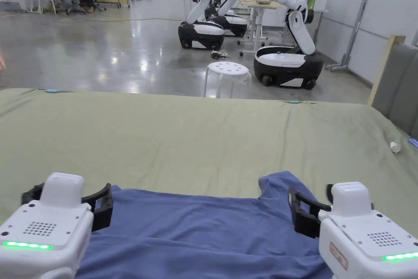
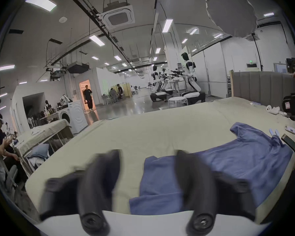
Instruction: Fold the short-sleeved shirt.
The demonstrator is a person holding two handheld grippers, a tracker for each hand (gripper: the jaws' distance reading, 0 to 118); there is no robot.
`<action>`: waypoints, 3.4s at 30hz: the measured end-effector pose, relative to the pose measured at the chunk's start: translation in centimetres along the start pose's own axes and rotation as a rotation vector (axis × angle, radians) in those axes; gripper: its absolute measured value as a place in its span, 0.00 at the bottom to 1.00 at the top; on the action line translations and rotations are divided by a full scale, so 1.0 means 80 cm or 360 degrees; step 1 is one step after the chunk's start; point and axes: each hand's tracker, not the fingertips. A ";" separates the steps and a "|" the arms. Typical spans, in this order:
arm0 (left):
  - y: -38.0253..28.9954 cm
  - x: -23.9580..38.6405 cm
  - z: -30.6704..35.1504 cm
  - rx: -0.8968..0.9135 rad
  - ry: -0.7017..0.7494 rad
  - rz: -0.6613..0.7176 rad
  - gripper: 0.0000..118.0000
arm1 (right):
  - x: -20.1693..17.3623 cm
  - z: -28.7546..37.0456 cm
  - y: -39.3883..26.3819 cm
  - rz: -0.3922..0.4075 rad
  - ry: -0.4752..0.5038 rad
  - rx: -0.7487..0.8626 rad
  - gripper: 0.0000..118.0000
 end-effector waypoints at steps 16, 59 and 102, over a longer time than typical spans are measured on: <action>-0.011 -0.016 -0.220 -0.0737 -0.0166 0.0083 0.67 | 0.014 -0.052 -0.016 -0.0151 -0.0027 -0.0198 0.04; 0.047 -0.075 -0.076 -0.0538 -0.0301 0.0292 0.07 | 0.139 -0.091 0.056 -0.0287 0.0068 -0.0666 0.02; 0.012 -0.054 0.067 -0.0075 -0.0331 0.0380 0.11 | -0.014 0.058 0.005 -0.0175 0.0083 0.0085 0.07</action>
